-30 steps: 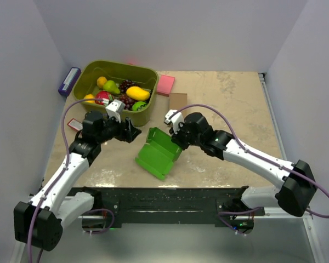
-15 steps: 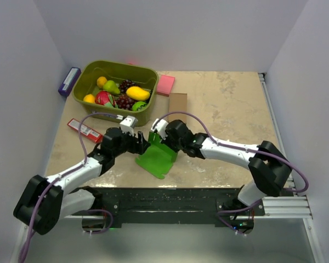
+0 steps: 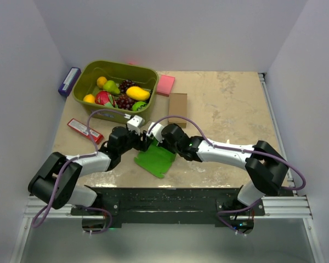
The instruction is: Fold the paper box
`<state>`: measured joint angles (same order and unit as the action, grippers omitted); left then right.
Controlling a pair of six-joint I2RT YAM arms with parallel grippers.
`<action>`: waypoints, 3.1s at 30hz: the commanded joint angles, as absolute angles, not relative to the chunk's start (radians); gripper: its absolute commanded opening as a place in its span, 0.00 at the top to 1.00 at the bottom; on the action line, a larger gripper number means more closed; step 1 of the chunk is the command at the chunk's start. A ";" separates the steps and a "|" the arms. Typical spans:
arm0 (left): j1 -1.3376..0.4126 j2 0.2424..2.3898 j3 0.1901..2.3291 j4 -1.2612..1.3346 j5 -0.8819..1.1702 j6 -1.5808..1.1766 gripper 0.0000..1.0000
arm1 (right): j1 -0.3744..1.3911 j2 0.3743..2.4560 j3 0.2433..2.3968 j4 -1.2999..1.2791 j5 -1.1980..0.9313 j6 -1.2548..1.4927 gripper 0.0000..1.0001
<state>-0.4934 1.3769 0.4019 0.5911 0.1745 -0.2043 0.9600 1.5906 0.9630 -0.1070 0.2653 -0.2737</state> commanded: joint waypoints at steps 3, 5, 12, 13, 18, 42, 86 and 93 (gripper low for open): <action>-0.499 1.419 0.434 0.750 0.190 -0.156 0.42 | 0.973 1.608 0.974 -0.107 0.301 -0.302 0.98; -0.499 1.433 0.439 0.759 0.192 -0.155 0.45 | 0.973 1.611 0.974 -0.107 0.304 -0.304 0.97; -0.499 1.489 0.463 0.782 0.224 -0.150 0.61 | 0.979 1.617 0.974 -0.109 0.310 -0.307 0.97; -0.499 1.493 0.465 0.787 0.227 -0.149 0.67 | 0.979 1.620 0.974 -0.106 0.308 -0.307 0.97; -0.499 1.520 0.465 0.831 0.258 -0.147 0.95 | 0.979 1.620 0.974 -0.098 0.333 -0.296 0.97; -0.719 1.443 0.276 0.952 -0.374 -0.259 1.00 | 0.977 1.244 0.608 0.352 0.295 1.373 0.33; -0.782 1.485 0.212 1.100 -0.391 -0.316 1.00 | 0.880 1.631 0.657 0.548 0.572 1.670 0.72; -0.782 1.421 0.232 1.052 -0.273 -0.284 0.90 | 0.879 1.677 0.594 0.641 0.583 1.718 1.00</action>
